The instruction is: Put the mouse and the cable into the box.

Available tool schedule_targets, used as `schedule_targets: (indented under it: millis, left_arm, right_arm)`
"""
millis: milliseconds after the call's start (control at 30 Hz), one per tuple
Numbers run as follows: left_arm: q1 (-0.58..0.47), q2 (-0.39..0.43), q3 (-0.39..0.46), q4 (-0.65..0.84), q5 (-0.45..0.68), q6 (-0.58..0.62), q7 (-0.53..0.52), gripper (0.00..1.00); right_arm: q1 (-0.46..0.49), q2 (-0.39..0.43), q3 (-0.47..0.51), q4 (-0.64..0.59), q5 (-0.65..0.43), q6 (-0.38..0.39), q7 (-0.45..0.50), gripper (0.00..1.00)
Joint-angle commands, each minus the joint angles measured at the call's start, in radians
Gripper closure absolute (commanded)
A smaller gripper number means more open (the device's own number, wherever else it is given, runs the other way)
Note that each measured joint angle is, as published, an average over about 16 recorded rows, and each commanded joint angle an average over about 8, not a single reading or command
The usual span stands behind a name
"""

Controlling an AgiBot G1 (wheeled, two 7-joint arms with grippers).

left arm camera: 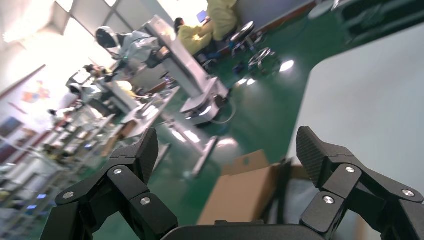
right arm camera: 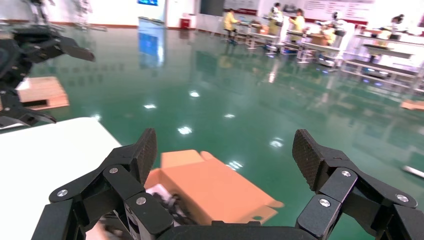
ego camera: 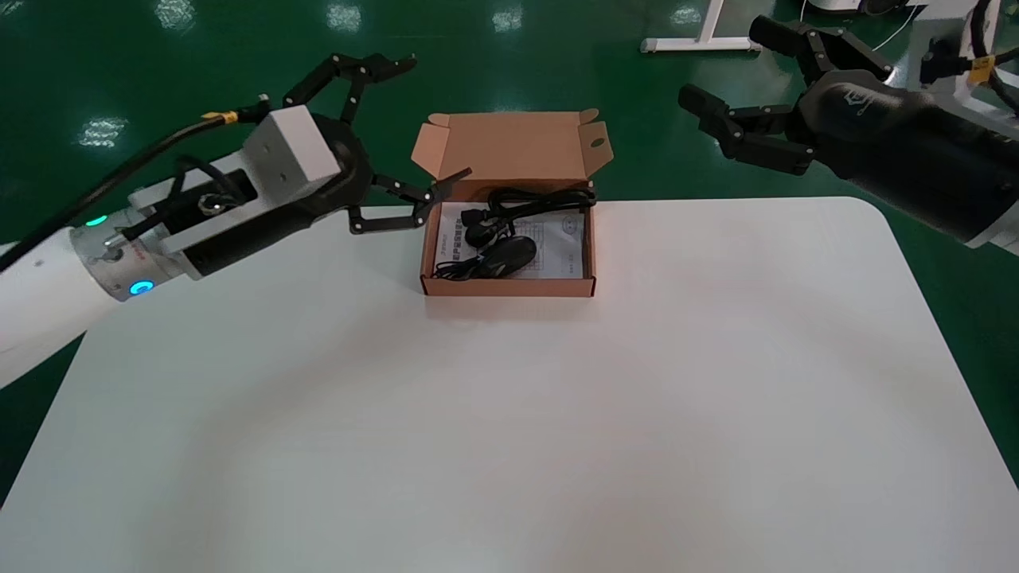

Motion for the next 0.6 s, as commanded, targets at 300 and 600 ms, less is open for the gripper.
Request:
schedule_targets:
  millis: [300, 600]
  left_arm:
    - [0.055, -0.112, -0.004, -0.100, -0.080, 0.138, -0.259, 0.00]
    - [0.102, -0.208, -0.007, -0.186, -0.149, 0.258, -0.483, 0.00]
  right_arm:
    - [-0.093, 0.084, -0.007, 0.213, 0.040, -0.068, 0.138, 0.00]
    - [-0.174, 0.157, -0.014, 0.397, 0.075, -0.127, 0.258, 0.00]
